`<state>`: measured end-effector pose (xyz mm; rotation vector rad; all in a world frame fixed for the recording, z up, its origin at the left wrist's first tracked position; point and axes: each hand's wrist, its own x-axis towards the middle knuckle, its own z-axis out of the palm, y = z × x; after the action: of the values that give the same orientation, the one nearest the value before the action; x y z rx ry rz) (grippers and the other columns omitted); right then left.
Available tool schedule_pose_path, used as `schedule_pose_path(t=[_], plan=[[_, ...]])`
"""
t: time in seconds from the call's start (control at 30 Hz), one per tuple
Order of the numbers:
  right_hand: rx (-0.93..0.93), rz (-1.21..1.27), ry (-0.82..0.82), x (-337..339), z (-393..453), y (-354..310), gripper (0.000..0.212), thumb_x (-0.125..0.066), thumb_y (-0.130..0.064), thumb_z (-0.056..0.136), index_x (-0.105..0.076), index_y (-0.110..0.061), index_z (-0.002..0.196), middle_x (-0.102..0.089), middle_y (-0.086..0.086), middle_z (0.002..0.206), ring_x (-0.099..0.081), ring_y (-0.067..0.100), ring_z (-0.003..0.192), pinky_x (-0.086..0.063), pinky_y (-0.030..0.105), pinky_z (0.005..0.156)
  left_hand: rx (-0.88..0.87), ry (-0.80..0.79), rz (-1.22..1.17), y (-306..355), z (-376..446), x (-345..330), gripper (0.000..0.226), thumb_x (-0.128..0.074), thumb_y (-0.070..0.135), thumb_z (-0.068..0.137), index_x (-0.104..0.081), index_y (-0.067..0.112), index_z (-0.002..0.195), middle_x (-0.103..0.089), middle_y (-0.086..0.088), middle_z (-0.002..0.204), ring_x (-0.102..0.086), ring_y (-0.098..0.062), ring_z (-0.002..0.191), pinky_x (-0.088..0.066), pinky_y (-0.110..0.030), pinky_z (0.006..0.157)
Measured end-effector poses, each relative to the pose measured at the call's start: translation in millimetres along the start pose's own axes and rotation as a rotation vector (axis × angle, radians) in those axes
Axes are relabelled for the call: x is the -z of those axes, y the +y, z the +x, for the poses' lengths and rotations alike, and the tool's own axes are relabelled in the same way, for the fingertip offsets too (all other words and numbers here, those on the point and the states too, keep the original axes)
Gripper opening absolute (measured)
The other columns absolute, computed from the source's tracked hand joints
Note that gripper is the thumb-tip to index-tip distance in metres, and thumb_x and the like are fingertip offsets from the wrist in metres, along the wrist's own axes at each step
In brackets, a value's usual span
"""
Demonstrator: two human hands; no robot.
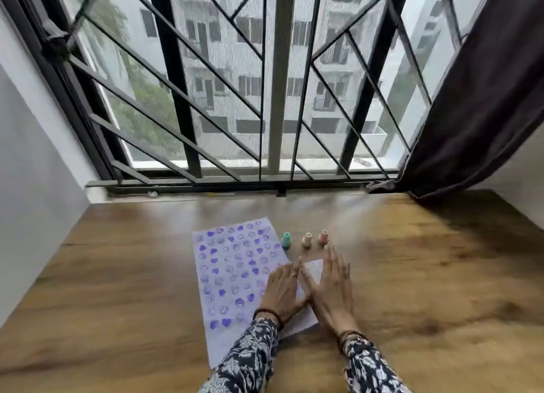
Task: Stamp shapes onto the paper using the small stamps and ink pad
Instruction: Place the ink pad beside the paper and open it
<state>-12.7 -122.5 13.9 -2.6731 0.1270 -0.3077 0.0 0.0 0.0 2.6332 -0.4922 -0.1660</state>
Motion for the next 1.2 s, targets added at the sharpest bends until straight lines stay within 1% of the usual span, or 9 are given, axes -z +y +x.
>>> schedule_pose_path(t=[0.27, 0.5, 0.63, 0.7, 0.77, 0.9, 0.97, 1.07, 1.2], plan=[[-0.281, 0.117, 0.018, -8, 1, 21, 0.085, -0.073, -0.044, 0.072, -0.037, -0.003, 0.137, -0.039, 0.021, 0.143, -0.034, 0.034, 0.132, -0.028, 0.043, 0.110, 0.089, 0.026, -0.045, -4, 28, -8, 0.072, -0.055, 0.050, 0.075, -0.027, 0.023, 0.136, -0.040, -0.008, 0.132, -0.037, -0.026, 0.118, -0.024, -0.041, 0.097], [-0.300, 0.117, -0.088, -14, 7, 26, 0.092, -0.079, -0.041, 0.062, -0.039, -0.002, 0.135, -0.040, 0.020, 0.139, -0.035, 0.035, 0.129, -0.027, 0.041, 0.108, 0.054, 0.047, -0.090, -11, 25, -10, 0.071, -0.045, 0.059, 0.062, -0.042, 0.023, 0.123, -0.045, -0.003, 0.126, -0.040, -0.023, 0.112, -0.021, -0.032, 0.087], [-0.253, 0.141, -0.054, -5, 0, 24, 0.071, -0.076, -0.036, 0.067, -0.050, -0.005, 0.125, -0.050, 0.022, 0.133, -0.046, 0.035, 0.123, -0.037, 0.040, 0.101, 0.022, 0.045, -0.098, -10, 23, -8, 0.076, -0.044, 0.064, 0.059, -0.042, 0.022, 0.122, -0.045, -0.001, 0.126, -0.040, -0.020, 0.114, -0.021, -0.031, 0.088], [-0.293, 0.257, -0.031, 8, -1, 26, 0.049, -0.066, -0.042, 0.075, -0.053, -0.015, 0.113, -0.064, 0.016, 0.111, -0.059, 0.033, 0.103, -0.045, 0.034, 0.078, 0.011, 0.029, -0.099, -11, 24, -8, 0.074, -0.055, 0.064, 0.064, -0.041, 0.021, 0.123, -0.044, -0.001, 0.128, -0.039, -0.019, 0.116, -0.022, -0.032, 0.091], [-0.351, 0.404, 0.023, 23, 3, 33, 0.037, -0.048, -0.056, 0.080, -0.047, -0.021, 0.094, -0.066, 0.006, 0.082, -0.063, 0.032, 0.078, -0.038, 0.033, 0.058, 0.004, 0.033, -0.106, -11, 24, -8, 0.070, -0.062, 0.058, 0.068, -0.041, 0.021, 0.124, -0.044, -0.001, 0.129, -0.039, -0.019, 0.117, -0.021, -0.032, 0.091], [-0.532, 0.600, 0.211, 45, 23, 57, 0.033, -0.044, -0.044, 0.093, -0.049, -0.013, 0.085, -0.065, 0.014, 0.080, -0.064, 0.036, 0.075, -0.054, 0.049, 0.064, -0.001, 0.051, -0.110, -10, 23, -6, 0.069, -0.064, 0.057, 0.069, -0.042, 0.022, 0.124, -0.043, 0.002, 0.130, -0.039, -0.018, 0.119, -0.018, -0.030, 0.091], [-0.599, 0.587, 0.262, 48, 37, 73, 0.019, -0.052, -0.027, 0.092, -0.055, -0.010, 0.085, -0.066, 0.016, 0.085, -0.066, 0.034, 0.076, -0.059, 0.043, 0.060, -0.006, 0.052, -0.102, -10, 23, -6, 0.070, -0.062, 0.057, 0.069, -0.041, 0.022, 0.125, -0.043, 0.002, 0.132, -0.038, -0.017, 0.119, -0.018, -0.030, 0.091], [-0.654, 0.611, 0.202, 43, 47, 90, 0.011, -0.061, -0.009, 0.084, -0.062, -0.003, 0.093, -0.067, 0.015, 0.087, -0.066, 0.025, 0.066, -0.053, 0.013, 0.041, -0.009, 0.055, -0.093, -11, 23, -7, 0.071, -0.061, 0.059, 0.070, -0.039, 0.022, 0.127, -0.042, 0.002, 0.132, -0.037, -0.017, 0.119, -0.017, -0.029, 0.090], [-0.729, 0.515, 0.179, 35, 43, 94, 0.018, -0.068, -0.010, 0.078, -0.065, -0.007, 0.096, -0.072, 0.019, 0.089, -0.066, 0.031, 0.062, -0.052, 0.019, 0.042, -0.012, 0.049, -0.085, -10, 22, -6, 0.071, -0.060, 0.059, 0.071, -0.038, 0.022, 0.128, -0.041, 0.003, 0.133, -0.037, -0.016, 0.120, -0.017, -0.028, 0.090]])
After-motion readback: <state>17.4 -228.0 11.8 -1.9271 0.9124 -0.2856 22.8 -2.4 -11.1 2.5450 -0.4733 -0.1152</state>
